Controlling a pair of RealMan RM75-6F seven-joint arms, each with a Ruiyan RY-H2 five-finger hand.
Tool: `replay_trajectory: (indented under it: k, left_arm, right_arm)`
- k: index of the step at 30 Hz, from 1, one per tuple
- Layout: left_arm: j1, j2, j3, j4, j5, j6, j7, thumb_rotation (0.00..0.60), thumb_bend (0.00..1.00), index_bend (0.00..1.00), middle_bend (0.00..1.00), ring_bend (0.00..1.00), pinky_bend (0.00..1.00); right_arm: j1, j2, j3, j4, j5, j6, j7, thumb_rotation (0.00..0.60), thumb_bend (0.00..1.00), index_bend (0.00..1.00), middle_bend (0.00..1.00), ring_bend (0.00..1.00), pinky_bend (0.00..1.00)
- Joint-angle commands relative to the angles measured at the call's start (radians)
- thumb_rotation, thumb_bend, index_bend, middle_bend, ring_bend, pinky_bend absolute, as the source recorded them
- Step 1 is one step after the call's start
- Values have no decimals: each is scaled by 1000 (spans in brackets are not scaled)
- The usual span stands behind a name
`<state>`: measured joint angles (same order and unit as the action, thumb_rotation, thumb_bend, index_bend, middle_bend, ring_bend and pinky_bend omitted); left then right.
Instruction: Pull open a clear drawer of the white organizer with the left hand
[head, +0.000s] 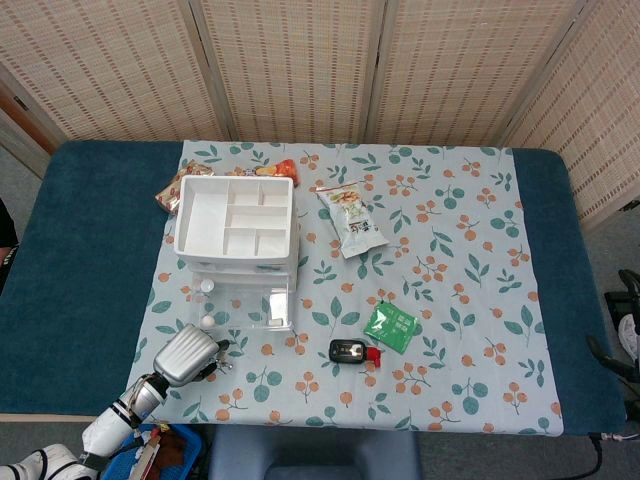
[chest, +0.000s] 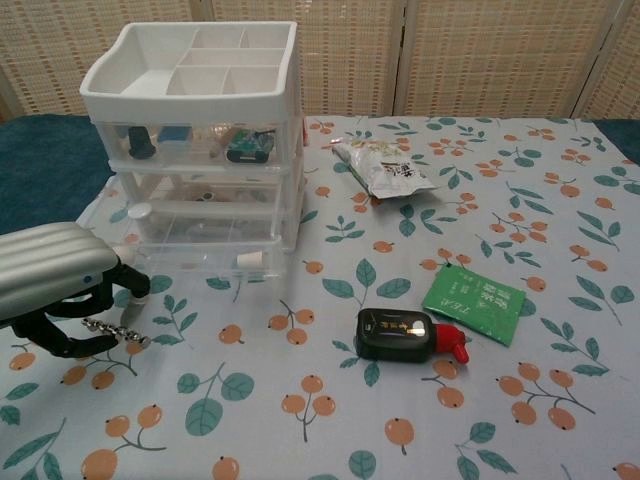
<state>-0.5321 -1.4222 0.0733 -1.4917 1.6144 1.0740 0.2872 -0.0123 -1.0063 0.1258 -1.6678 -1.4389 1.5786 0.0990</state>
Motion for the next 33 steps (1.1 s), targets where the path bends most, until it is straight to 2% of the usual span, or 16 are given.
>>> replay_trajectory:
  k: [1,11,20,27,33]
  left_arm:
    - [1,-9,-2,4,-10,-7,3,600,330,530,961,983,1000]
    - [21,9,-1,-21,-17,21,7,600,327,469,960,979,1000]
    - [60,96,-8,-85,-48,73,-24,600,327,478,961,976,1000]
    - [98,149,-37,-93,-139,97,-44,600,327,541,960,969,1000]
    - [149,183,-71,-90,-232,146,-51,600,328,549,939,928,1000]
  right_arm:
    - [0,0,0,0,0,1,0,600,259,35,79,71,213]
    - [1,0,2,-1,-1,1,-1,600,259,35,79,71,213]
    - [0,0,2,0,-3,5,1,600,259,35,79,71,213]
    - [1,-8,2,9,-3,3,11,600,258,35,79,71,213]
    - [6,-7,-1,12,1,-13,7,600,259,36,79,71,213]
